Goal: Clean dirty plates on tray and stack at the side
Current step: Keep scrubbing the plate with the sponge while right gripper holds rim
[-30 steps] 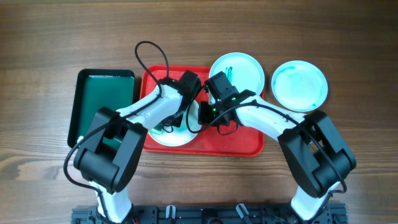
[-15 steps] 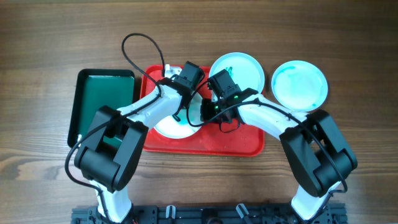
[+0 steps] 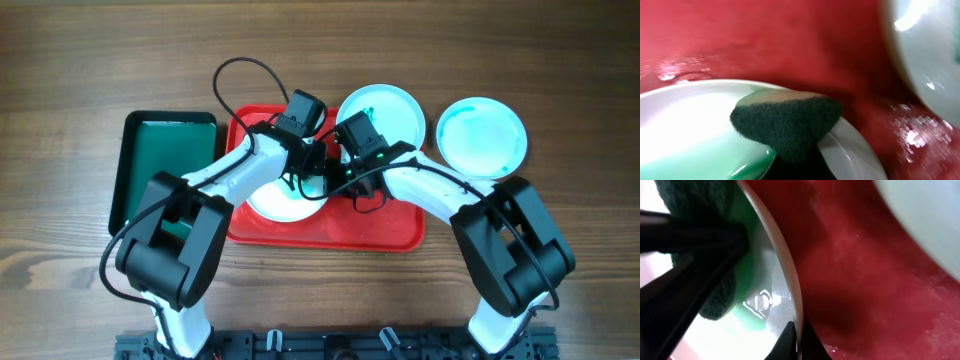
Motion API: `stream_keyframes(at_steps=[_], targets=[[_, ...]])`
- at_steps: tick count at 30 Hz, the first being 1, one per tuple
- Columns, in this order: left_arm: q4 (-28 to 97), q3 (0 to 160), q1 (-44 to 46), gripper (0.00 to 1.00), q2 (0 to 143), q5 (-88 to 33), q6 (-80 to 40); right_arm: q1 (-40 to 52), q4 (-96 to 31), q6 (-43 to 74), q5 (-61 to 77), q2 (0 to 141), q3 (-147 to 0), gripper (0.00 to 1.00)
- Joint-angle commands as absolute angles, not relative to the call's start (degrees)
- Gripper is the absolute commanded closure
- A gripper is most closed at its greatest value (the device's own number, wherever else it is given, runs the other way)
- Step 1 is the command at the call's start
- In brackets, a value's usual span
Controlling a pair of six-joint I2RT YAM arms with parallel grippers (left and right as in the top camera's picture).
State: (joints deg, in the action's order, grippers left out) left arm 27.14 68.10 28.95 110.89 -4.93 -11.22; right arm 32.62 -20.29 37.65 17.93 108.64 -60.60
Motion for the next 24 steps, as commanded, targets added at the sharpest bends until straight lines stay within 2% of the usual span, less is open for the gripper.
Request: stream_keyframes(at_steps=[1,4,6,10,14,19,24], targets=[[28.1,66.9,30.3,0.96,113.3,-21.5,-2.2,33.3,-20.1,36.2,18.3,109.5,-60.8,0.96],[28.3,66.9,30.1,0.96,113.3,-20.4,-1.7,33.3,-20.1,36.1,18.3,109.5,-60.8,0.96],[28.3,66.9,29.8,0.96,113.3,-14.6,-3.2,33.3,-20.2,36.0,18.3,109.5,-60.8,0.96],[29.5,66.9,29.0,0.96,113.3,16.9,-18.1,33.3,-20.2,36.0,18.5,109.5,-60.8,0.96],[33.3,66.9,28.3,0.96,113.3,35.5,-24.3,33.3,-20.1,36.0,18.5,109.5,-60.8,0.96],[39.0,66.9,28.1,0.96,113.3,35.7,-27.0,33.3,-20.1,36.0,18.5,109.5,-60.8,0.96],[46.5,66.9,28.2,0.96,113.3,27.1,-27.4,33.3,-20.1,36.0,18.6,109.5,-60.8,0.96]])
